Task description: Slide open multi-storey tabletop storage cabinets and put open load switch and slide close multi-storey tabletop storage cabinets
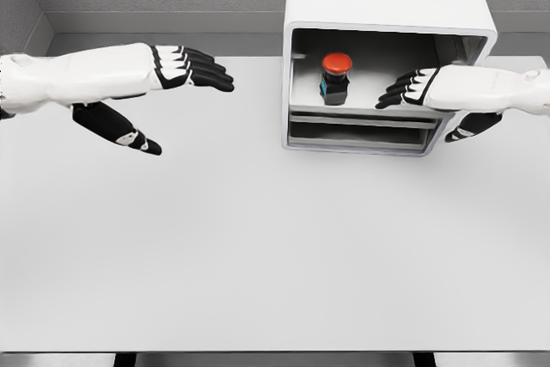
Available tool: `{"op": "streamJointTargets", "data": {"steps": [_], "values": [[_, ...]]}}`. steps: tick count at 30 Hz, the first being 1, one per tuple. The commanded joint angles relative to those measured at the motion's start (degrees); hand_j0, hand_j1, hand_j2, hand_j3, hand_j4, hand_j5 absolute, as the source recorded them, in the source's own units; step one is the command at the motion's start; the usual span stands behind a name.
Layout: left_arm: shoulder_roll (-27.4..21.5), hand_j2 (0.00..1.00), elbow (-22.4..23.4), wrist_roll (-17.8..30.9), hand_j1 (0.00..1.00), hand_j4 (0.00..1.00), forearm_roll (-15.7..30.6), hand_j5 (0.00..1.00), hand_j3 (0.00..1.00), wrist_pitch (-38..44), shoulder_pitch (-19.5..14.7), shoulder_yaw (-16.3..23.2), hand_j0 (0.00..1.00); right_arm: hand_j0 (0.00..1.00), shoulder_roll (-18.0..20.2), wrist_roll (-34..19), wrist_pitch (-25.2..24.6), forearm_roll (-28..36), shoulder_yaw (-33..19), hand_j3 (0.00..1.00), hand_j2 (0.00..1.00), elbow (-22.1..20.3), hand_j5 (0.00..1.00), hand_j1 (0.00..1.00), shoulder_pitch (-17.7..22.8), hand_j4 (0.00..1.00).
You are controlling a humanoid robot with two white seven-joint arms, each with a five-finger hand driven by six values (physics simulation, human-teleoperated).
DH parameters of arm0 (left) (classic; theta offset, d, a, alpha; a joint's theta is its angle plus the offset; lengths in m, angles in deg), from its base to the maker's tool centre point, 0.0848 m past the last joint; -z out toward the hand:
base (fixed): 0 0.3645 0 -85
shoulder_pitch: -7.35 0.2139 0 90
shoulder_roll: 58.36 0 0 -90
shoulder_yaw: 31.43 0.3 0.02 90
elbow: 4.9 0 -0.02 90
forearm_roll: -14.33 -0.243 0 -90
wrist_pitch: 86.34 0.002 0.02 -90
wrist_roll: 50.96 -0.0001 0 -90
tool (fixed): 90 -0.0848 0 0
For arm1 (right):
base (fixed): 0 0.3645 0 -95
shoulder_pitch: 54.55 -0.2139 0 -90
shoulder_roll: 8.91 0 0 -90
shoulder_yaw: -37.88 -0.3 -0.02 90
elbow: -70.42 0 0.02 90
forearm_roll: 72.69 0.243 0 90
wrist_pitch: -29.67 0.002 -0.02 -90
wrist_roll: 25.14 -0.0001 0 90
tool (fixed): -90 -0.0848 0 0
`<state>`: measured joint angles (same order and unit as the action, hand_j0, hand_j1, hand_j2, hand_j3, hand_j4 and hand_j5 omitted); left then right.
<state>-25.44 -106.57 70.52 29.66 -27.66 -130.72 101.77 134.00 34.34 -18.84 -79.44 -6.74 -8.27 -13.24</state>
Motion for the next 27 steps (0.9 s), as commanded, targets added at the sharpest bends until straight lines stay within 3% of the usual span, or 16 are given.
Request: {"op": "streamJointTargets", "data": {"steps": [1,10,15,21,27], "values": [[0.84,1.0,0.69,0.08,1.0,1.0,0.31,1.0,1.0,-0.24,0.0,1.36,1.0,1.0,0.35,7.85,-6.49,4.37,1.55,1.0,1.0,-4.8,1.0,1.0,0.0,1.0],[1.01,1.0,0.69,0.08,1.0,1.0,0.31,1.0,1.0,-0.24,0.0,1.36,1.0,1.0,5.09,8.11,-6.49,4.72,0.4,1.0,1.0,-6.39,1.0,1.0,0.35,1.0],[1.01,1.0,0.69,0.08,1.0,1.0,0.31,1.0,1.0,-0.24,0.0,1.36,1.0,1.0,8.08,8.02,-6.49,4.72,0.76,1.0,1.0,-13.86,1.0,1.0,1.41,1.0],[1.01,1.0,0.78,0.16,1.0,1.0,0.31,1.0,1.0,-0.24,0.0,1.36,1.0,1.0,8.7,7.5,-6.49,4.55,1.2,1.0,1.0,-15.79,1.0,1.0,3.6,1.0],[1.01,1.0,0.69,0.08,1.0,1.0,0.57,1.0,1.0,-0.24,0.35,1.19,1.0,1.0,8.44,6.27,-6.49,3.58,5.59,1.0,1.0,-15.88,1.0,1.0,4.13,1.0]]}}
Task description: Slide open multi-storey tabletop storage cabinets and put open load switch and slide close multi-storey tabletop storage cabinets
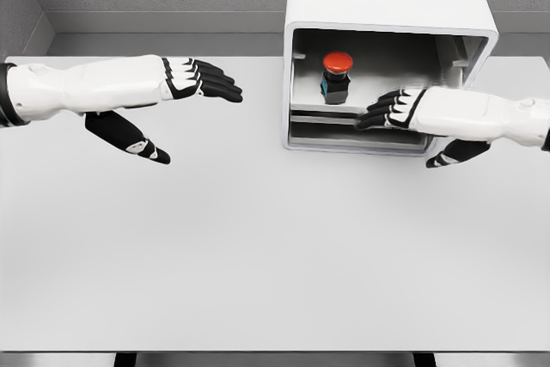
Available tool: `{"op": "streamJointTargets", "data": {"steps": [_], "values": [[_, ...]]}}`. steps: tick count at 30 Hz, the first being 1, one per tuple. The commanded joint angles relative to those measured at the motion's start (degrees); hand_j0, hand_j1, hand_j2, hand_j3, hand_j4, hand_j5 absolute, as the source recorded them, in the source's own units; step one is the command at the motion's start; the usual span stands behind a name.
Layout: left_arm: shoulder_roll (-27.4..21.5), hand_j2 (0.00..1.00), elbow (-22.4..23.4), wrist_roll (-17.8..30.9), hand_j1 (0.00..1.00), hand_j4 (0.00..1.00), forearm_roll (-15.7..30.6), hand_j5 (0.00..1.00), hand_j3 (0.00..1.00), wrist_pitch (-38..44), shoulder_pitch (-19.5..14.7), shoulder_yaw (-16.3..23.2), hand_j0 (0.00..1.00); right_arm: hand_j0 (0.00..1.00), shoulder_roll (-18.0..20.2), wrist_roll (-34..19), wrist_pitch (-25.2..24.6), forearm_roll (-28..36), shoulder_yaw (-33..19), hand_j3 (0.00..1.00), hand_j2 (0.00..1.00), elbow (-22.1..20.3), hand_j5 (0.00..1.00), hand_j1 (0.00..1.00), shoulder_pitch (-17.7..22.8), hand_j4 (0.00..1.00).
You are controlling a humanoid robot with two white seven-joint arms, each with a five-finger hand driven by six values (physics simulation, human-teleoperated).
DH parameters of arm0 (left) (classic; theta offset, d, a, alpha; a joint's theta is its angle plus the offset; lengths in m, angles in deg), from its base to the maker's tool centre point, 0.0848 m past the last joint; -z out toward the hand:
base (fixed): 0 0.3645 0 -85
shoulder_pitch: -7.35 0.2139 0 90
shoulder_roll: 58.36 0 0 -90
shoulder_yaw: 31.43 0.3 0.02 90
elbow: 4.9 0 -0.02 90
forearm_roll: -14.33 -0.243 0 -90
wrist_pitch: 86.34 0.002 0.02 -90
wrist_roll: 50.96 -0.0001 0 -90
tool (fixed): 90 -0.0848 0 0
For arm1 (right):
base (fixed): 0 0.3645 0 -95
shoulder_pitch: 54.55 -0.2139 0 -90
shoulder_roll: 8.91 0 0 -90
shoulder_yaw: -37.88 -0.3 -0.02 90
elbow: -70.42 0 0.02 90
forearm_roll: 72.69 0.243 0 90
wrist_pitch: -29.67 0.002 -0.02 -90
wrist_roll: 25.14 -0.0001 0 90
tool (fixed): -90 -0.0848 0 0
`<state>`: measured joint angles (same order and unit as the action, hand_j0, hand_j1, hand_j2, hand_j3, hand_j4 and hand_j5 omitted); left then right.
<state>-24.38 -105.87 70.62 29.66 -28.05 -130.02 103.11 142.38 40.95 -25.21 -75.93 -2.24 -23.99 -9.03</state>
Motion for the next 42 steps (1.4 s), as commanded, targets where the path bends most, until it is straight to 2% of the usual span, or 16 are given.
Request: {"op": "streamJointTargets", "data": {"steps": [1,3,4,9,16,20,29,32,34,36,38,42], "values": [[-0.14,1.0,-0.01,-0.03,1.0,1.0,0.49,1.0,1.0,0.16,0.0,-0.07,1.0,1.0,-0.21,-0.35,-0.12,-0.62,1.45,1.0,1.0,-0.33,1.0,1.0,0.0,1.0],[-0.05,1.0,-0.01,-0.03,1.0,1.0,0.22,1.0,1.0,0.16,3.08,-0.86,1.0,1.0,-0.39,-0.35,-0.12,-1.85,2.15,1.0,1.0,-0.68,1.0,1.0,-0.09,1.0],[-0.23,1.0,-0.01,0.06,1.0,1.0,0.22,1.0,1.0,0.16,3.25,-0.86,1.0,1.0,-0.39,-0.43,-0.12,-2.64,2.24,1.0,1.0,-0.77,1.0,1.0,0.0,1.0],[-0.31,1.0,-0.01,-0.03,1.0,1.0,0.22,1.0,1.0,0.16,3.25,-0.94,1.0,1.0,-1.62,-0.35,-0.12,-5.55,2.59,1.0,1.0,-0.06,1.0,1.0,-0.09,1.0],[-0.4,1.0,-0.01,-0.03,1.0,1.0,0.31,1.0,1.0,0.16,3.17,-0.86,1.0,1.0,-5.13,-0.43,-0.12,-8.53,2.59,1.0,1.0,3.89,1.0,1.0,-0.35,1.0],[-0.49,1.0,-0.01,-0.03,1.0,1.0,0.31,1.0,1.0,0.16,3.17,-0.94,1.0,1.0,-5.22,-0.35,-0.12,-8.71,2.5,1.0,1.0,4.68,1.0,1.0,-0.44,1.0],[-0.58,1.0,-0.01,-0.03,1.0,1.0,0.4,1.0,1.0,0.16,3.17,-0.86,1.0,1.0,-8.47,-0.35,-0.12,-8.71,2.5,1.0,1.0,11.27,1.0,1.0,-2.64,1.0],[-0.49,1.0,-0.01,-0.03,1.0,1.0,0.31,1.0,1.0,0.16,3.17,-0.86,1.0,1.0,-8.47,-0.43,-0.12,-8.97,2.59,1.0,1.0,10.31,1.0,1.0,-2.55,1.0],[-0.49,1.0,0.08,-0.03,1.0,1.0,0.31,1.0,1.0,0.24,3.17,-0.77,1.0,1.0,-7.95,-0.43,-0.12,-9.85,2.68,1.0,1.0,5.65,1.0,1.0,-2.11,1.0],[-0.49,1.0,0.08,-0.03,1.0,1.0,0.31,1.0,1.0,0.24,3.17,-0.77,1.0,1.0,-7.6,-0.43,-0.12,-9.85,2.77,1.0,1.0,3.37,1.0,1.0,-1.85,1.0],[-0.49,1.0,0.08,0.06,1.0,1.0,0.31,1.0,1.0,0.24,3.17,-0.77,1.0,1.0,-5.22,-0.35,-0.12,-9.85,2.68,1.0,1.0,0.29,1.0,1.0,-1.41,1.0],[-0.58,1.0,0.08,0.15,1.0,1.0,0.4,1.0,1.0,0.16,3.17,-0.68,1.0,1.0,-0.74,2.03,-0.12,-9.15,2.41,1.0,1.0,0.11,1.0,1.0,-0.26,1.0]]}}
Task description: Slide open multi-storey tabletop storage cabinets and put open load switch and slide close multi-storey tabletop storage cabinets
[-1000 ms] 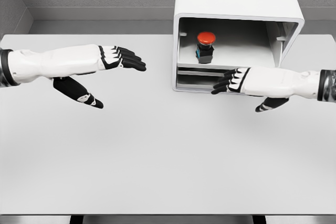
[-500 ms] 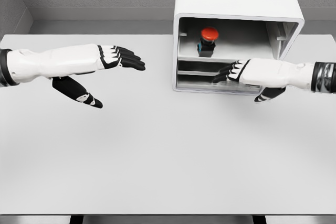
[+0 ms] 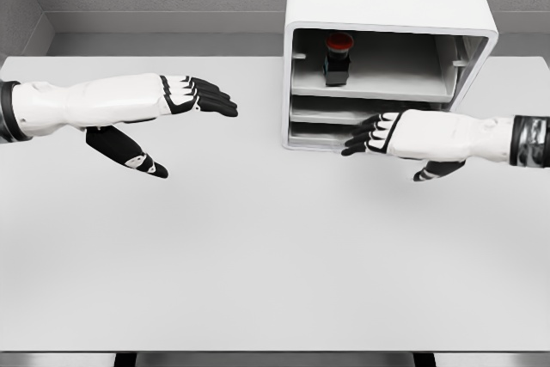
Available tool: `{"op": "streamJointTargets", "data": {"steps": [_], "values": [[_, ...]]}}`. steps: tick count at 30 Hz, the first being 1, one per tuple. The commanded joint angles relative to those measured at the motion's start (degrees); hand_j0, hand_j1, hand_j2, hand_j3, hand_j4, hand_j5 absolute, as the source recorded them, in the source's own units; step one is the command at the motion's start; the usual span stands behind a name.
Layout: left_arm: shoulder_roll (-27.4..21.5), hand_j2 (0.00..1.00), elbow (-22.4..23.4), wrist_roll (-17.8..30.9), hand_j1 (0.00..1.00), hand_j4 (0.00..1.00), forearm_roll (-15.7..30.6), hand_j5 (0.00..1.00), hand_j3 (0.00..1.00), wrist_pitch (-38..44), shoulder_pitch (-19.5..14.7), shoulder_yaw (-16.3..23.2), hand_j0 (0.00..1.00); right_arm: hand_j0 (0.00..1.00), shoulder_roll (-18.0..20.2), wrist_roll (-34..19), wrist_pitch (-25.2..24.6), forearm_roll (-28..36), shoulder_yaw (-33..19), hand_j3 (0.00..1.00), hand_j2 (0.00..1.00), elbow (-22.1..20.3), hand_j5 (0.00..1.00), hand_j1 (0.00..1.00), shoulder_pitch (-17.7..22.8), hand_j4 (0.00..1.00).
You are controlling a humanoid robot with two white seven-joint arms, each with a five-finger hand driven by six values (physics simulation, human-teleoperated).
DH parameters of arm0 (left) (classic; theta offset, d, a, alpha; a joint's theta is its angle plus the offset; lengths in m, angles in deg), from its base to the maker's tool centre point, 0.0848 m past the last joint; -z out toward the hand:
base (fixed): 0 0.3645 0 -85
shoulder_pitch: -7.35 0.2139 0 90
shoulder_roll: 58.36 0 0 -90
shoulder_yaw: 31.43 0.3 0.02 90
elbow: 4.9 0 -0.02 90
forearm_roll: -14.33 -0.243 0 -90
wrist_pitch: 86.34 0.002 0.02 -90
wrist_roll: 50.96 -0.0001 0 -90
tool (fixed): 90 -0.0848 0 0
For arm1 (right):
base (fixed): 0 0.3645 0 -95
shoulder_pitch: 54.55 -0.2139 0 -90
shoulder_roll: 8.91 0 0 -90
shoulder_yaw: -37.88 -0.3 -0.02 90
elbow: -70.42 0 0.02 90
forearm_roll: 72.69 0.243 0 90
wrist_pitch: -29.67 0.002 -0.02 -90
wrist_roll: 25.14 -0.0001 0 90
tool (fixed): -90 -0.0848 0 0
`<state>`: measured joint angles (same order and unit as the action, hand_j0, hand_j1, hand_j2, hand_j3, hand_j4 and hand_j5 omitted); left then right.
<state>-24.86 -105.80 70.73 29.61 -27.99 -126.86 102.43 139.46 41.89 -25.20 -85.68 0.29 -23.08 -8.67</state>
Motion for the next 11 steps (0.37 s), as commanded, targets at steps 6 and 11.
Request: {"op": "streamJointTargets", "data": {"steps": [6,11], "values": [[-0.1,1.0,0.0,-0.13,1.0,1.0,0.45,1.0,1.0,0.18,0.0,-0.09,1.0,1.0,3.16,5.21,-0.13,1.12,-0.3,1.0,1.0,0.34,1.0,1.0,0.88,1.0],[-1.07,1.0,0.0,-0.13,1.0,1.0,0.27,1.0,1.0,0.18,0.88,-0.18,1.0,1.0,3.95,6.53,-0.13,1.21,-0.56,1.0,1.0,0.43,1.0,1.0,0.88,1.0]]}}
